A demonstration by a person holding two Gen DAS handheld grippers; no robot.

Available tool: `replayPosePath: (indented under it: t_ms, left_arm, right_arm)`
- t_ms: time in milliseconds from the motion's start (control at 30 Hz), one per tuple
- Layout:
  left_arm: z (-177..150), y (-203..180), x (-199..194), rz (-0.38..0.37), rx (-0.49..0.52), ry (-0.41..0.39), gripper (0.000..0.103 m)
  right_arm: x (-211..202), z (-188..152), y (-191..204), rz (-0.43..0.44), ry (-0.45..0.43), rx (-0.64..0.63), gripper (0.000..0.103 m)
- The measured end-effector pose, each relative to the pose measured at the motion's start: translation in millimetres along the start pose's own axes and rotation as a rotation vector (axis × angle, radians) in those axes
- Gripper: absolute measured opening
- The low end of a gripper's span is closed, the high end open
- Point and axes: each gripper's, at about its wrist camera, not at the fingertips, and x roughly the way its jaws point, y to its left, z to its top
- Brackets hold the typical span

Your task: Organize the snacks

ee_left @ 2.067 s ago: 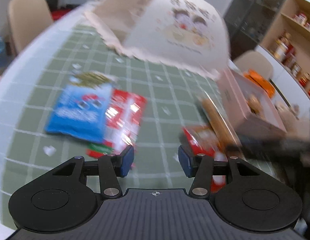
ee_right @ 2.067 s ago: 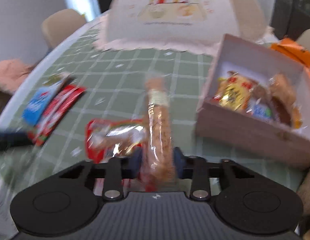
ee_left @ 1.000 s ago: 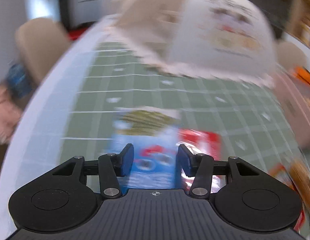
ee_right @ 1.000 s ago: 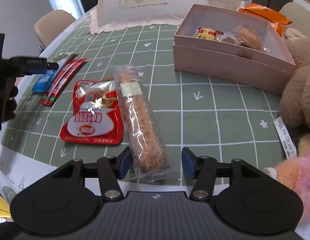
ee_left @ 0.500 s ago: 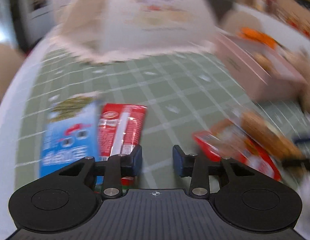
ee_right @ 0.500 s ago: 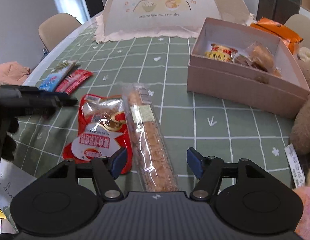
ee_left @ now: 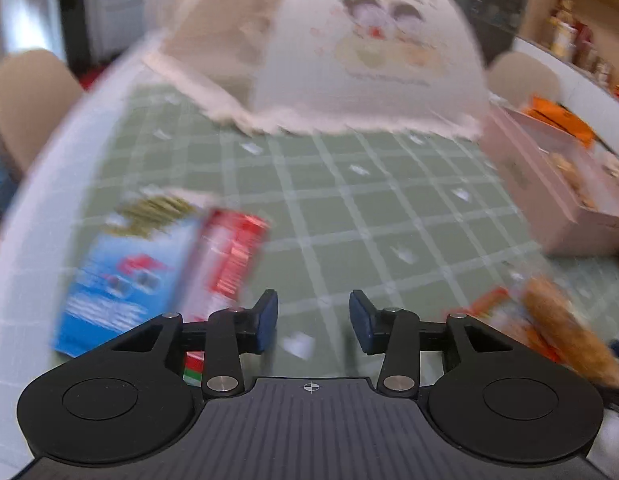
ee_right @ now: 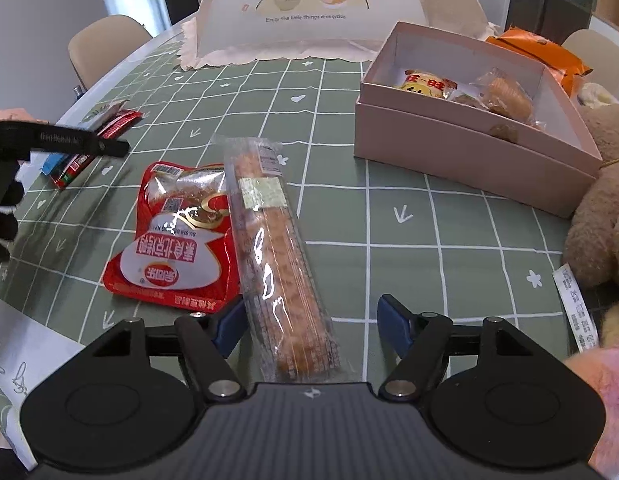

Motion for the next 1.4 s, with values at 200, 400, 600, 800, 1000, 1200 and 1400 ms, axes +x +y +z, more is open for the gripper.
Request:
replayPosePath:
  t_ms: [200,400,600,800,1000,1200,1400]
  left_arm:
    - [13.1,48.0,6.0,0.141,-0.166,-0.052,0.043]
    - [28.7,89.8,-12.4,0.169,-0.289,-0.166,0.043]
    - [32.5,133.3,15.3,0.25,-0.367,-0.1,0.043]
    - [20.0,143.2,21.8,0.156,-0.383,-0.072,0.042]
    - [10.7,78.7,17.6,-0.043,-0.215,-0.052,0.042]
    - [-12.4,32.5,2.3,-0.198,-0.253,0.03,0.041]
    - [-33.4,-5.2,-23.2,-0.287,-0.207,0.082,0.041]
  right_arm:
    - [-1.5,-4.6,-0.2,-0.012,-0.004,-0.005,0.075]
    - [-2.4,-8.2,2.0,-0.025,-0.003,-0.021,0.08]
    - [-0.9,-7.5,4.3,-0.031,0.007,-0.046,0.082]
    - [-3.2,-5.9,-5.6,0.003,0.013,-0.005,0.082]
    - [2.9,6.6,-5.0,-0.006,0.013,0.001,0.066]
    - [8.9,16.8,10.0,-0.008,0.017,-0.067,0.054]
    - [9.7,17.8,8.3,-0.015,0.011,-0.07,0.054]
